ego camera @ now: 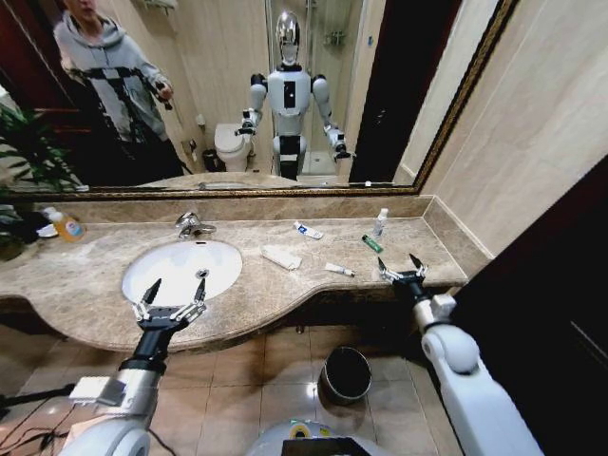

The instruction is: Pick up the trash from the sink and place it in the trash bin.

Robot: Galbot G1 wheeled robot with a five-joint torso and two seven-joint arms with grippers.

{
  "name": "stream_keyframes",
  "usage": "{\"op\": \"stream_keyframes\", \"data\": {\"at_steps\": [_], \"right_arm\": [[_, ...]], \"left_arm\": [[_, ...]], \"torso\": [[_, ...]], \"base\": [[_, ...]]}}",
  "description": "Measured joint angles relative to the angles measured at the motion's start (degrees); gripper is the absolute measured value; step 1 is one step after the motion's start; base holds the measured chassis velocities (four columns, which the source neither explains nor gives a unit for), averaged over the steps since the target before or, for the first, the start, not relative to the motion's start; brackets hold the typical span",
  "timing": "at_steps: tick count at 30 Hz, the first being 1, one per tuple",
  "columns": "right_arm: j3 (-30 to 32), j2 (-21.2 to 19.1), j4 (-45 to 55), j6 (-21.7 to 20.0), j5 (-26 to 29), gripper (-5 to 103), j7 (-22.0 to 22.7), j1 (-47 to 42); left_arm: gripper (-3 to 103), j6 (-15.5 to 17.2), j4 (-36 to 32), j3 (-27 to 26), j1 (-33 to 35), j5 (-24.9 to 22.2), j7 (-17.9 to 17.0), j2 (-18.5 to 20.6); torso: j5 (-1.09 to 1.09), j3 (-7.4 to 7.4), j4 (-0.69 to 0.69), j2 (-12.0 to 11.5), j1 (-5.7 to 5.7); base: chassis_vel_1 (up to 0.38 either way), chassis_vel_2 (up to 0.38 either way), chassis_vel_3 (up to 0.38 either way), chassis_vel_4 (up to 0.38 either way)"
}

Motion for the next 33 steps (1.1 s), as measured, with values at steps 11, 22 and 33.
{"op": "stream_keyframes", "data": {"at_steps": [11,22,33], "right_arm": [[-5.69,-1.04,-19.20,-2.77,4.44,100,-0.09,18.73],[-9.37,1.67,-26.35,-2.89,4.45,100,-0.13,26.75],[-8.56,2.68,-32.46,0.44,2.00,100,0.68,29.54]], "left_arm": [[100,0.00,0.00,0.00,0.00,0.00,0.00,0.00],[100,0.00,0.00,0.00,-0.01,0.00,0.00,0.00],[100,0.00,0.00,0.00,-0.01,0.00,0.00,0.00]], "torso": [[-0.02,0.00,0.00,0.00,0.00],[-0.02,0.00,0.00,0.00,0.00],[0.01,-0.01,-0.02,0.00,-0.01]], "base": [[0.000,0.000,0.000,0.000],[0.000,0.000,0.000,0.000],[0.000,0.000,0.000,0.000]]}}
